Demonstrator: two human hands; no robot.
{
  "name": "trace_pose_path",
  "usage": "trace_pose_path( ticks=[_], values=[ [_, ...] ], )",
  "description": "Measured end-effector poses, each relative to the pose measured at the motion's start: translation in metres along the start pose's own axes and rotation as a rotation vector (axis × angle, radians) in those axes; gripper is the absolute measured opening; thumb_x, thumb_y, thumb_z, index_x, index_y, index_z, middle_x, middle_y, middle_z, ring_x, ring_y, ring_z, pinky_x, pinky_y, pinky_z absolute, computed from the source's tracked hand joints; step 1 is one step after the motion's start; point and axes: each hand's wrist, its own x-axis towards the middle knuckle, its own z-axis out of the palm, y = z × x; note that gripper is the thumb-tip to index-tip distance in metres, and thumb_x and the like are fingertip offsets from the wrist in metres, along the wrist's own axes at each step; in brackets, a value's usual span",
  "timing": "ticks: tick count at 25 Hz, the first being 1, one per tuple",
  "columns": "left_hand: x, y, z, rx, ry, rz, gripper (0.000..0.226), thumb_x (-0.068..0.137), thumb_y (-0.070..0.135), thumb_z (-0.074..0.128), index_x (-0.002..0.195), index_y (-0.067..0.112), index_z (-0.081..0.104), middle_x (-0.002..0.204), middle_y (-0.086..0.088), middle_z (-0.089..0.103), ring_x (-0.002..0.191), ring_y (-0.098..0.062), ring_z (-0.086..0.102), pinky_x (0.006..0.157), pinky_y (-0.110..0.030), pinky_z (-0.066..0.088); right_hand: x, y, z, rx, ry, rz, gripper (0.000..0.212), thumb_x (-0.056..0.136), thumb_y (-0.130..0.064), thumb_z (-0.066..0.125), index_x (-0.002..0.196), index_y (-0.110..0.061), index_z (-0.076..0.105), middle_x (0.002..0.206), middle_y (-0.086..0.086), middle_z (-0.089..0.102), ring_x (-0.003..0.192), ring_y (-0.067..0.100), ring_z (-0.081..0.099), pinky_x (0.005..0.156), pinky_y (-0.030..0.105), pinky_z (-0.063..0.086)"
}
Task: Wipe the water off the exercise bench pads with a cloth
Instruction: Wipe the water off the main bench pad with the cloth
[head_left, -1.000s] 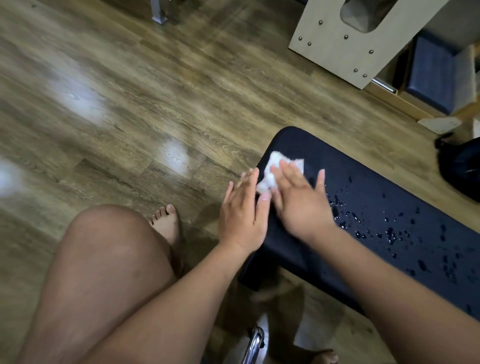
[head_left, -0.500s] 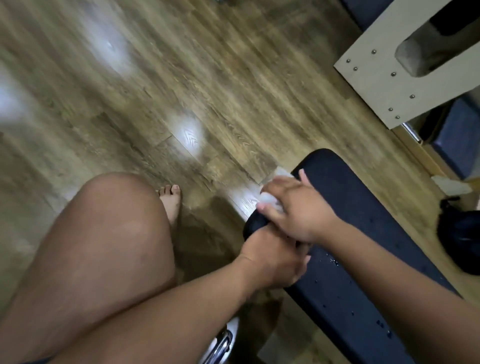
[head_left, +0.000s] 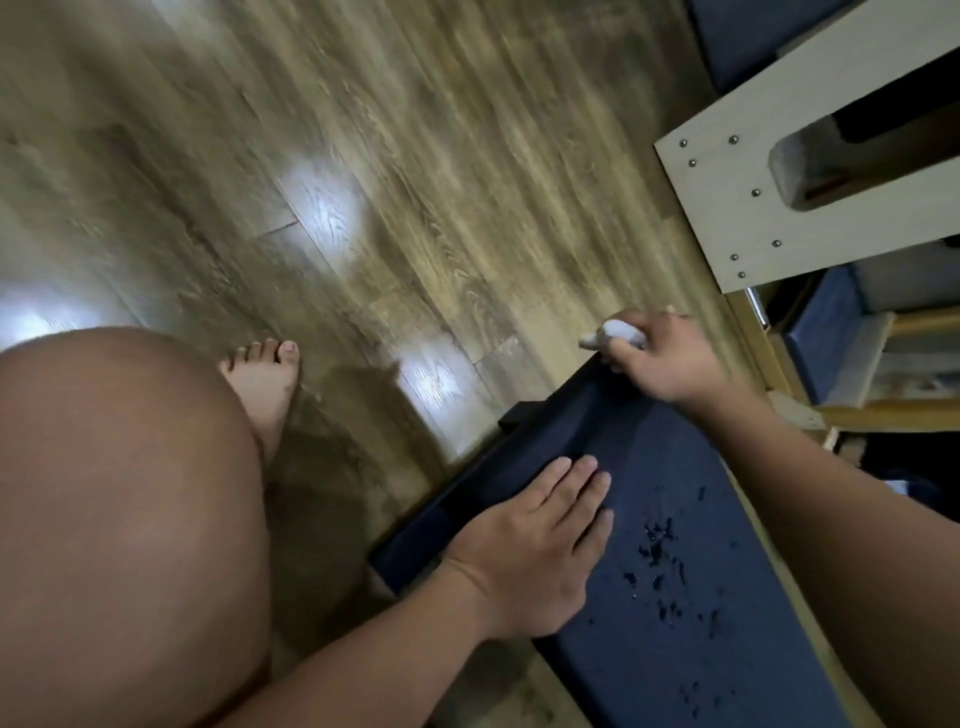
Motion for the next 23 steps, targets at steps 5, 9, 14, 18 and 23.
trace_pose_path(
  ticks=[5, 9, 14, 18, 23],
  values=[
    [0.004, 0.001, -0.006, -0.047, -0.06, 0.075, 0.049, 0.079, 0.045, 0.051, 0.117, 0.023, 0.072, 0.121, -0.009, 0.07, 0.114, -0.03, 0.063, 0.104, -0.049, 0.043, -0.077, -0.069, 0.047, 0.014, -0.261, -0.488, 0.02, 0.086, -0.04, 0.052, 0.085, -0.028, 0.068, 0.096, -0.015, 0.07, 0.099, 0.003, 0.062, 0.12, 0.041, 0.004],
    [0.004, 0.002, -0.004, -0.097, -0.012, 0.035, 0.047, 0.082, 0.041, 0.046, 0.116, 0.022, 0.072, 0.115, -0.007, 0.072, 0.108, -0.028, 0.066, 0.1, -0.047, 0.047, -0.079, -0.062, 0.047, -0.005, -0.246, -0.621, 0.014, 0.085, -0.035, 0.057, 0.092, -0.03, 0.068, 0.101, -0.018, 0.068, 0.103, -0.001, 0.06, 0.119, 0.047, 0.005],
    [0.002, 0.0, 0.0, -0.097, 0.102, 0.037, 0.049, 0.089, 0.037, 0.044, 0.127, 0.013, 0.063, 0.14, -0.015, 0.057, 0.135, -0.036, 0.046, 0.116, -0.047, 0.027, -0.015, 0.01, 0.008, -0.17, -0.073, -0.258, 0.026, 0.092, -0.044, 0.046, 0.071, -0.032, 0.057, 0.088, -0.01, 0.065, 0.098, 0.011, 0.061, 0.111, 0.061, 0.017],
    [0.003, -0.001, 0.002, -0.124, 0.079, 0.048, 0.047, 0.085, 0.038, 0.055, 0.121, 0.01, 0.067, 0.131, -0.016, 0.063, 0.126, -0.036, 0.054, 0.111, -0.044, 0.036, -0.036, -0.037, 0.032, -0.105, 0.063, -0.008, 0.043, 0.094, -0.053, 0.036, 0.066, -0.029, 0.056, 0.075, -0.009, 0.061, 0.094, 0.02, 0.061, 0.117, 0.046, 0.011],
    [0.0, 0.002, 0.004, -0.13, 0.011, -0.088, 0.065, 0.085, 0.053, 0.042, 0.139, 0.021, 0.055, 0.142, -0.01, 0.055, 0.133, -0.028, 0.049, 0.112, -0.047, 0.033, -0.115, -0.095, 0.064, -0.181, -0.142, -0.447, 0.044, 0.088, -0.061, 0.039, 0.086, -0.03, 0.071, 0.092, -0.014, 0.07, 0.103, 0.003, 0.059, 0.118, 0.051, 0.004]
  ],
)
